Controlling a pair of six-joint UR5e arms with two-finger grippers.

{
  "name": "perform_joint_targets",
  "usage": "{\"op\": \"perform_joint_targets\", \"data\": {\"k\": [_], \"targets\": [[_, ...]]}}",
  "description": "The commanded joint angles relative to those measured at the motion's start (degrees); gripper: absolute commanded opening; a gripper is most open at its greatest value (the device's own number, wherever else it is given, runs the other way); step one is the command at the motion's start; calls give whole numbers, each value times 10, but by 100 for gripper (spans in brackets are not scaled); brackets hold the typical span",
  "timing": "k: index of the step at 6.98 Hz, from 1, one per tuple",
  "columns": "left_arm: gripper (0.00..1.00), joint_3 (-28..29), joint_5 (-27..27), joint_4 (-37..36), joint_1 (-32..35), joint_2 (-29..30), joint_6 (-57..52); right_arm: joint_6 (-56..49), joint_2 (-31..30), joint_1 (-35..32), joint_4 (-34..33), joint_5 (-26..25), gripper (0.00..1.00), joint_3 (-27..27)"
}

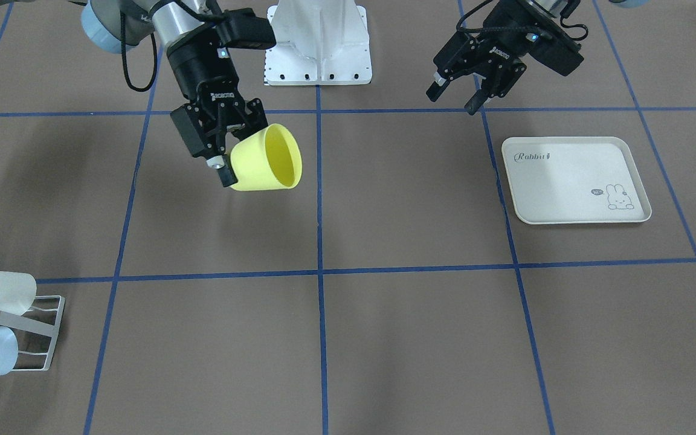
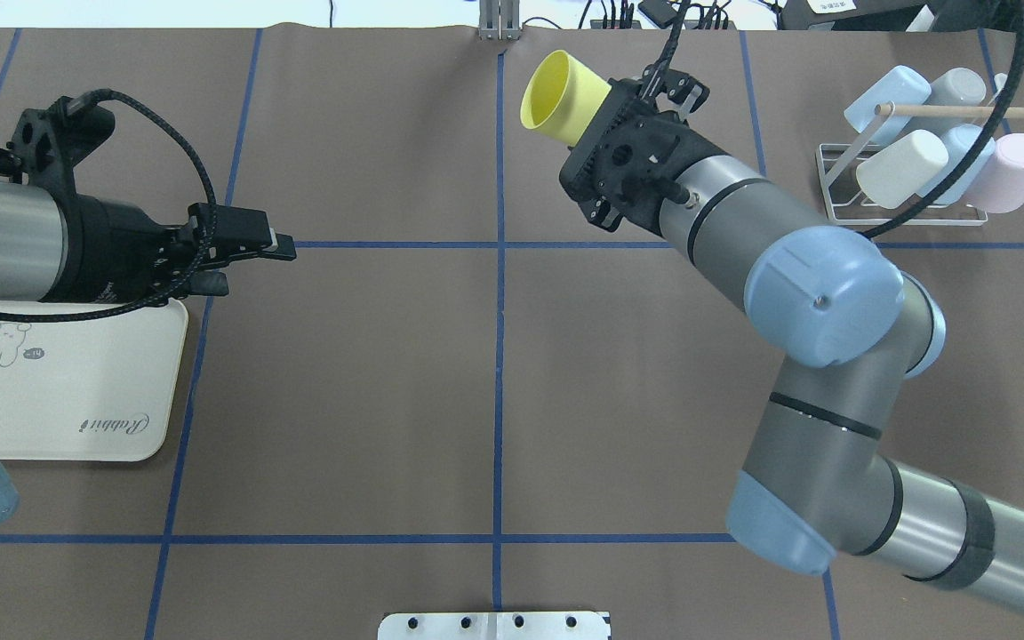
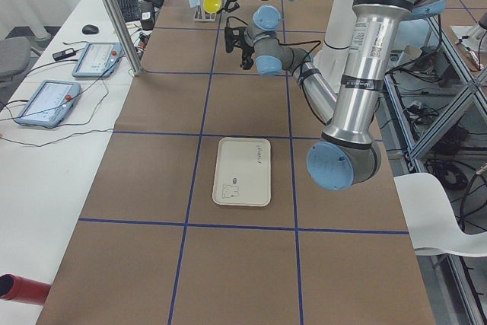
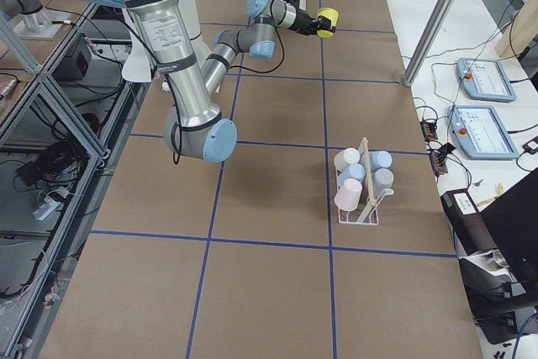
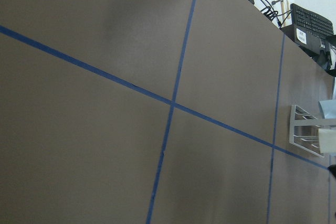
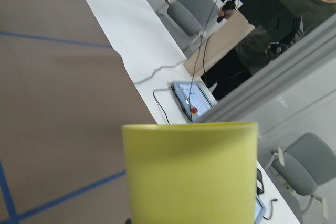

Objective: Transfer IKEA cup to right arm and place on rack

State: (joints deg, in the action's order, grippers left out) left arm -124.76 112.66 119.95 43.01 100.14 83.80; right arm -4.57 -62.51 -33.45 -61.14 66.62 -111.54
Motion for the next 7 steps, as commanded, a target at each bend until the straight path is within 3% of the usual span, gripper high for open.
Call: {"op": "perform_joint_targets", "data": {"k": [1,3,4,6,7], "targets": [[100,3,0,-1,33,-48,-157,-120,-8,-91,-87,59,25,2],[100,3,1,-66,86,-65,-337,-284,-12,-172,-165,116,27,3],[100,3,0,-68,91,-67,-347,-384,-21,-219,-201,147,27,3],[100,2,2,-67,90,-68,-343,-592,-71,-297,-205,150,26,16],[100,2,2,-67,90,-68,-342,-679,-77,-330,-202,150,21,58]]}}
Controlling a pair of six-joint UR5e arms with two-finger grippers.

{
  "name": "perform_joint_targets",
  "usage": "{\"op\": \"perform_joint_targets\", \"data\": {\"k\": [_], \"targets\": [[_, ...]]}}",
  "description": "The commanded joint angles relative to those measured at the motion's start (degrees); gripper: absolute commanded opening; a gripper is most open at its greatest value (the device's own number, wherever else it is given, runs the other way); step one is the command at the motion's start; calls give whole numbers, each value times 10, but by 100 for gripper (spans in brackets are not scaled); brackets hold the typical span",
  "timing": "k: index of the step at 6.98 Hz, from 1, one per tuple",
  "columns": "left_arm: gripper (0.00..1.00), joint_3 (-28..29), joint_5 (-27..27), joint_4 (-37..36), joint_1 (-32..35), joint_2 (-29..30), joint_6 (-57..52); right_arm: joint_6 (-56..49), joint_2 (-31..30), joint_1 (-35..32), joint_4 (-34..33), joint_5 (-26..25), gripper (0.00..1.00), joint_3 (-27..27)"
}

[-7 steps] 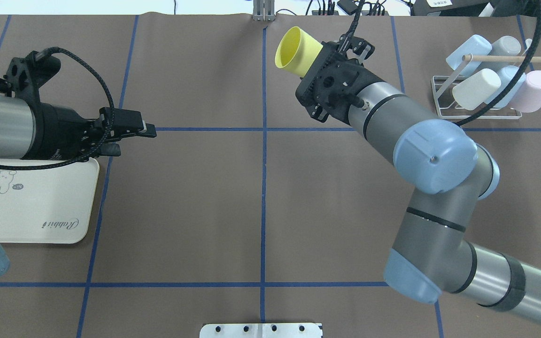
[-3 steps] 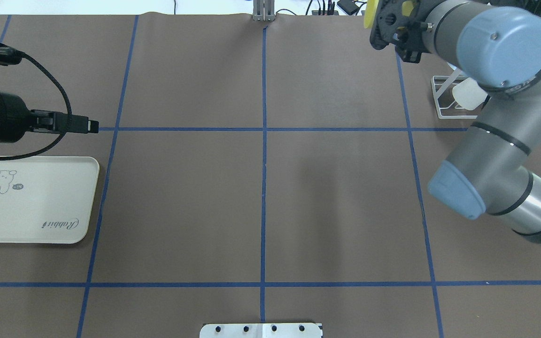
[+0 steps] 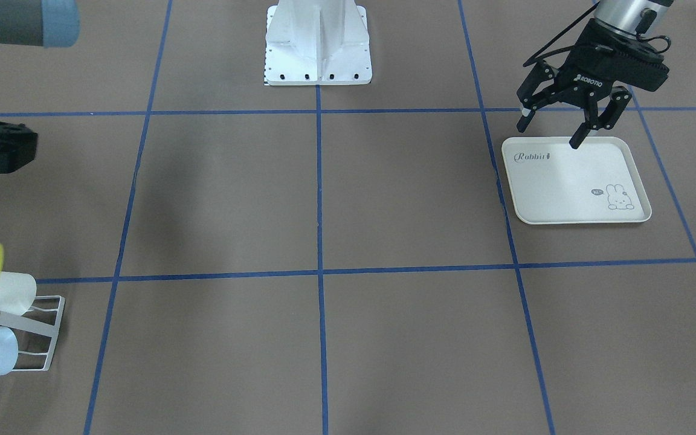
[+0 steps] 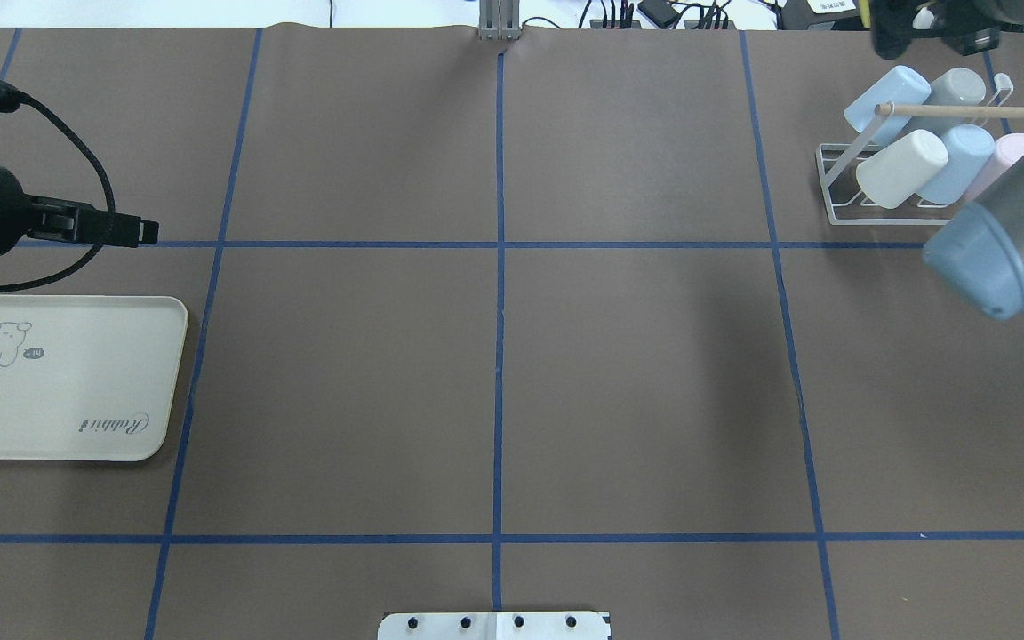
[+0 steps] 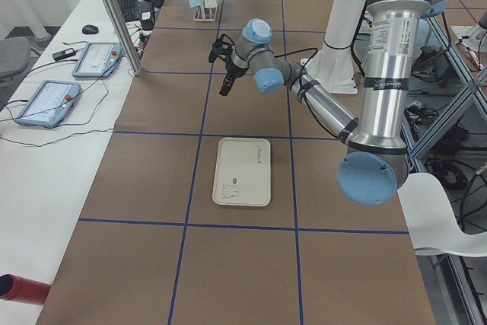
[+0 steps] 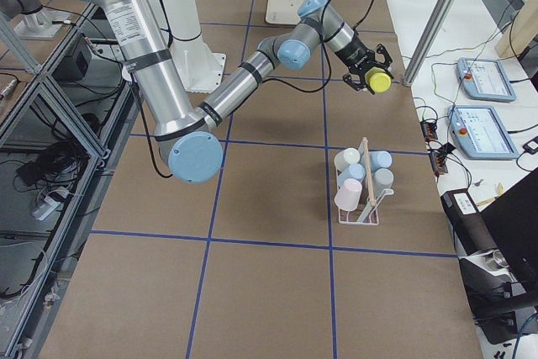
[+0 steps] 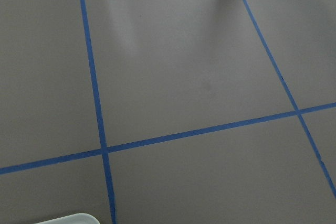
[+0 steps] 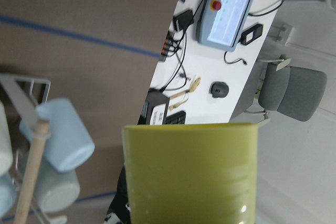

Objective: Transfer IKEA cup to right arm and place on rack

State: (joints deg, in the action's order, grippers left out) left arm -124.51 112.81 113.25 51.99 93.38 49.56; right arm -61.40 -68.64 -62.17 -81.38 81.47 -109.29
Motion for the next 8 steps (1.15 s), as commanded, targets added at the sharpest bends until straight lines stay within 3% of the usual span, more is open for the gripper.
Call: {"op": "perform_joint_targets", "data": {"k": [1,2,3,5,8], "targets": [[100,1,0,0,0,0,1,-222,-9,-74,11,0,21,93],[100,1,0,0,0,0,2,-255,-15,-89,45,-1,21,124],[100,1,0,0,0,0,3,-257,-23,-89,97,-6,12,174],[100,1,0,0,0,-1,4,-313,-17,-87,205,-28,11,265],[100,2,0,0,0,-1,4,-313,-25,-70,206,-38,18,278]]}}
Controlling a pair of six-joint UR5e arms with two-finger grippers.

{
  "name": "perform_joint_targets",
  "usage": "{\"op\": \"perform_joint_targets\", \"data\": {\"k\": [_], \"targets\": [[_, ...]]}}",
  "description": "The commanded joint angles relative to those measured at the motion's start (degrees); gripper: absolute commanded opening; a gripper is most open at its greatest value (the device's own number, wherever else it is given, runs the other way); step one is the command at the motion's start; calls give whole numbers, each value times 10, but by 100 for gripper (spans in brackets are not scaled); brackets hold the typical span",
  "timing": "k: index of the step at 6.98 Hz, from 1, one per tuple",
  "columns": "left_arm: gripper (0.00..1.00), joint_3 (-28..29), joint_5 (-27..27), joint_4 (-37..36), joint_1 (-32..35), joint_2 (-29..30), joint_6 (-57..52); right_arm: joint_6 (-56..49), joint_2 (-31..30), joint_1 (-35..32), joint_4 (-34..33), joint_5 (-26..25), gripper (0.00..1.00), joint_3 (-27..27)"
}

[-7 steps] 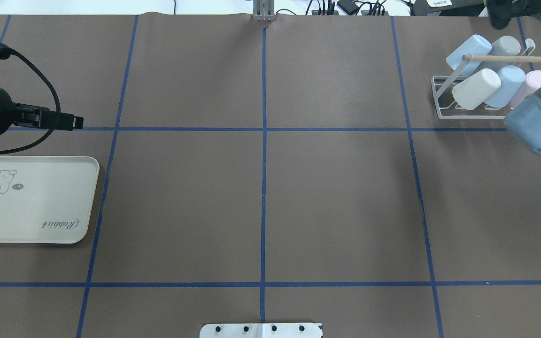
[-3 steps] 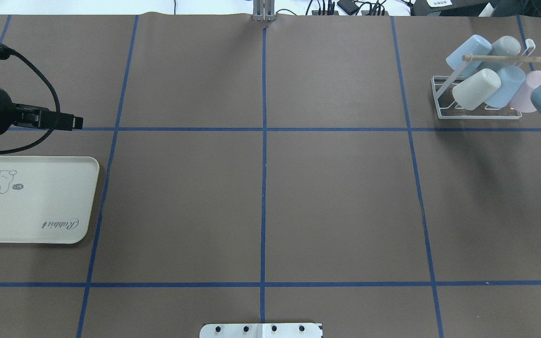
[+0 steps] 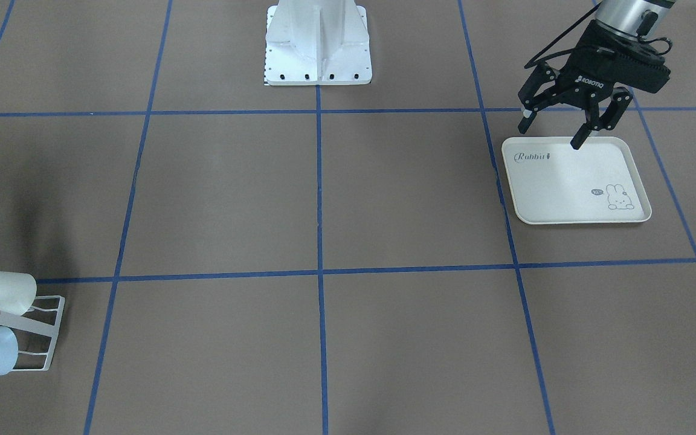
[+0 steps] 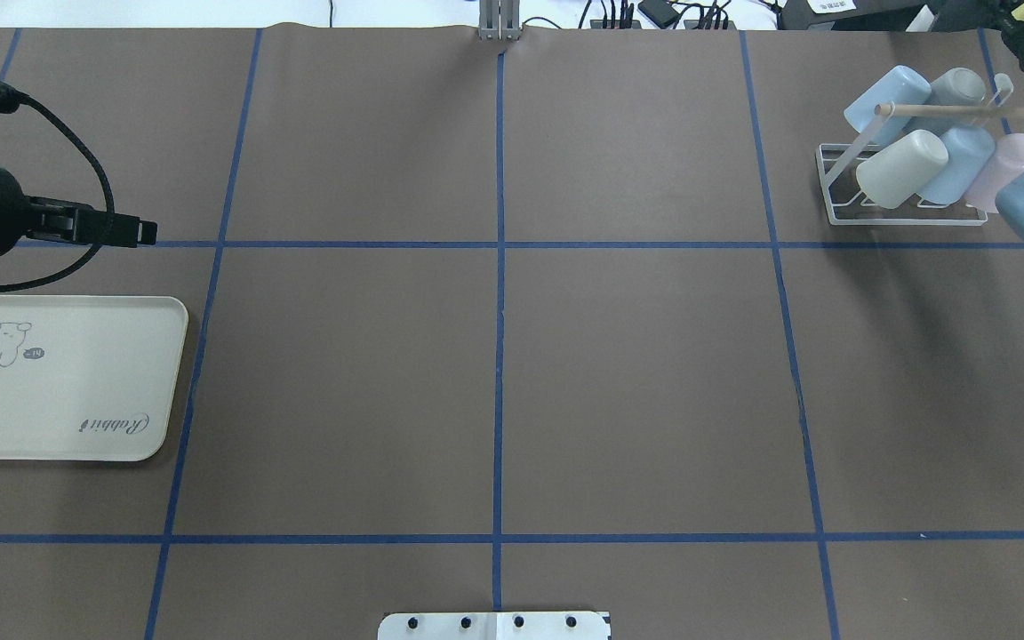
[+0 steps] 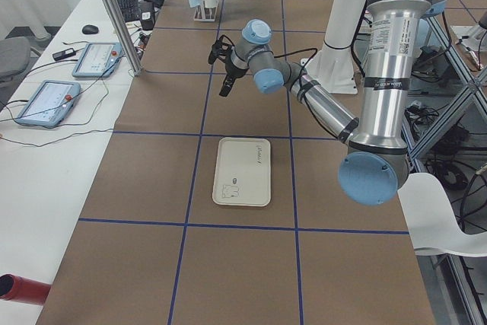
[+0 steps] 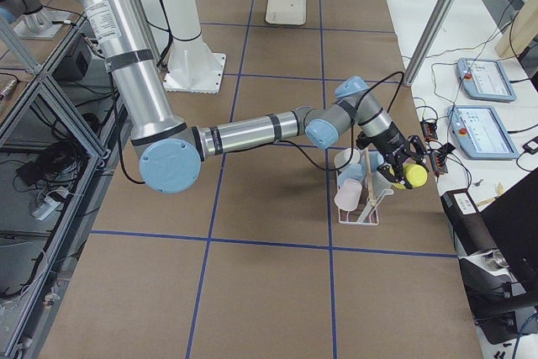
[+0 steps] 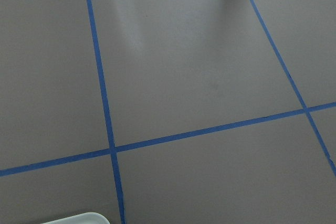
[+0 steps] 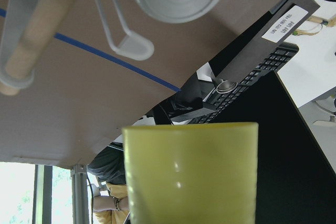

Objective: Transfer IKEA cup to right arm and place on rack

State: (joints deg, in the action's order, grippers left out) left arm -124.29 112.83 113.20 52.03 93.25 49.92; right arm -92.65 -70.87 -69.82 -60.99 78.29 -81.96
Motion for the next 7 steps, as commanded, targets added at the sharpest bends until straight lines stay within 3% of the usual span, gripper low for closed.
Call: {"op": "perform_joint_targets", "data": {"k": [1,4,7], "targets": [[100,0,0,0,0,0,0,-1,-3,16,3,-23,19,17],[100,0,0,1,0,0,0,1,-3,36,4,-64,19,33],[100,0,1,1,0,0,0,6,-18,37,70,-79,19,58]]}}
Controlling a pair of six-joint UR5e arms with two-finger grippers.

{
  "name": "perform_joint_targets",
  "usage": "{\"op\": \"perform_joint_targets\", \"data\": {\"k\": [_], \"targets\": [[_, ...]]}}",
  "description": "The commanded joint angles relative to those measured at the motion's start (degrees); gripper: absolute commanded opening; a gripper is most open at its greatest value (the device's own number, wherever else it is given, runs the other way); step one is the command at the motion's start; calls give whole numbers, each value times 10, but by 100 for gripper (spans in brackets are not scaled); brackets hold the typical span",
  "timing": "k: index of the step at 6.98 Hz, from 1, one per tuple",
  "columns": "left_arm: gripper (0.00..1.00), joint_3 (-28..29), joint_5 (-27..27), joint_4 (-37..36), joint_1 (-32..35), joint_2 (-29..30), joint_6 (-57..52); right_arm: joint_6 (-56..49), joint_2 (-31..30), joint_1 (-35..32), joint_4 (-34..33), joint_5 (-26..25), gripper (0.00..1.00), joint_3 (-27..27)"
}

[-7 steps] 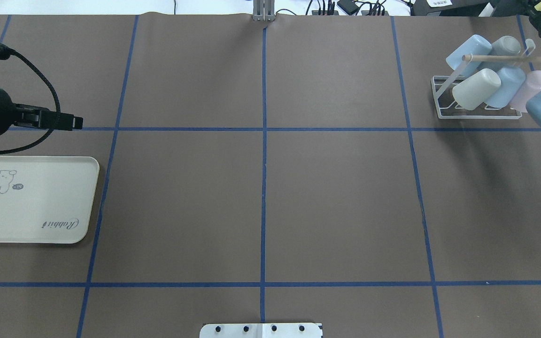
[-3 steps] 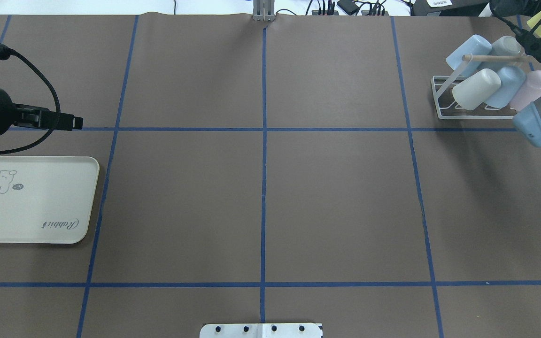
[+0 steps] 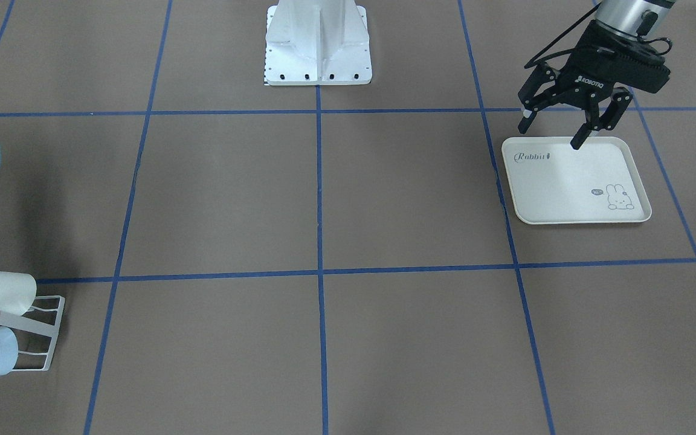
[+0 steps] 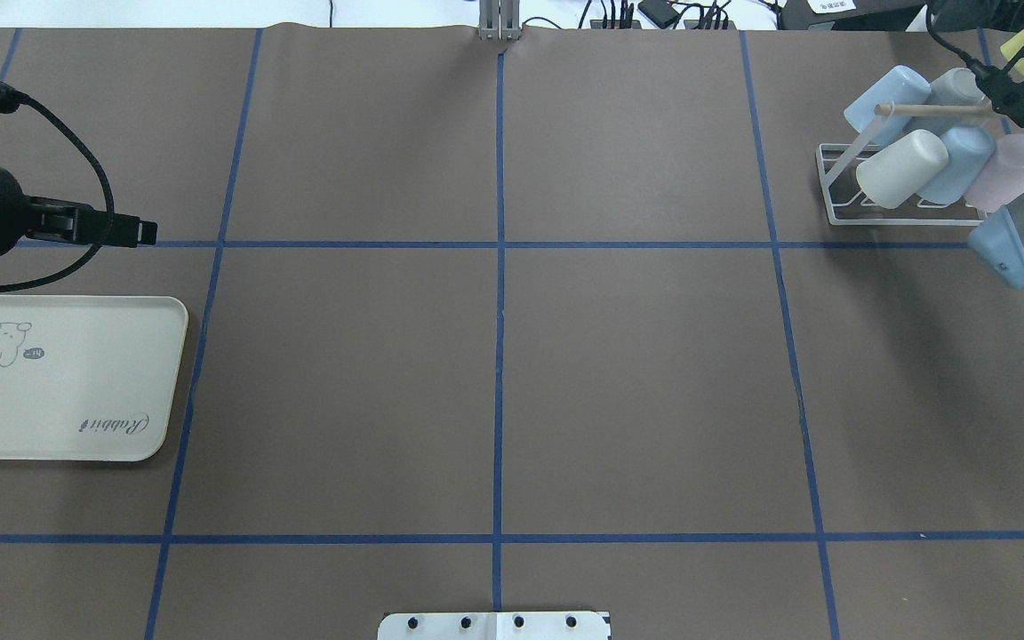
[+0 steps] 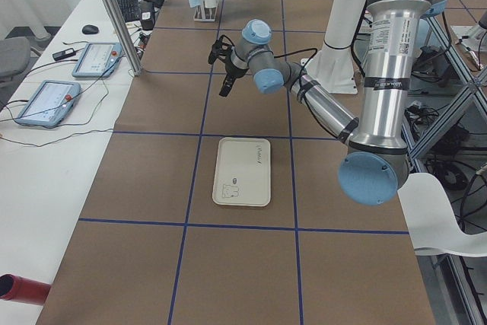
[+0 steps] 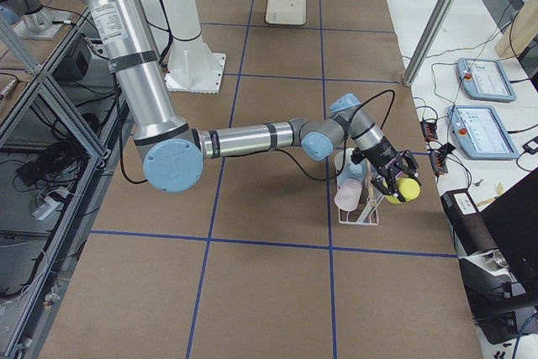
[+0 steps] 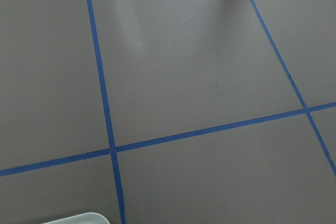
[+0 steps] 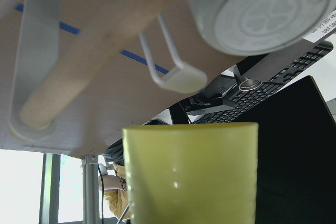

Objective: Transfer IKEA cup to right arm and place on rack

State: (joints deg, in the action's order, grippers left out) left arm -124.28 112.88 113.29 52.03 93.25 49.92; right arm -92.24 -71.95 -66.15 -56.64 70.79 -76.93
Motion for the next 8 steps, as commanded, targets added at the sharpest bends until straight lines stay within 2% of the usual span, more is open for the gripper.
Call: {"op": "perform_joint_targets", "data": {"k": [1,5,8], "targets": [[100,0,1,0,0,0,0,3,-7,9,28,-27,19,8],[100,0,2,0,0,0,0,5,-7,23,27,-49,19,9],[100,0,2,0,0,0,0,5,-8,38,28,-87,18,13]]}}
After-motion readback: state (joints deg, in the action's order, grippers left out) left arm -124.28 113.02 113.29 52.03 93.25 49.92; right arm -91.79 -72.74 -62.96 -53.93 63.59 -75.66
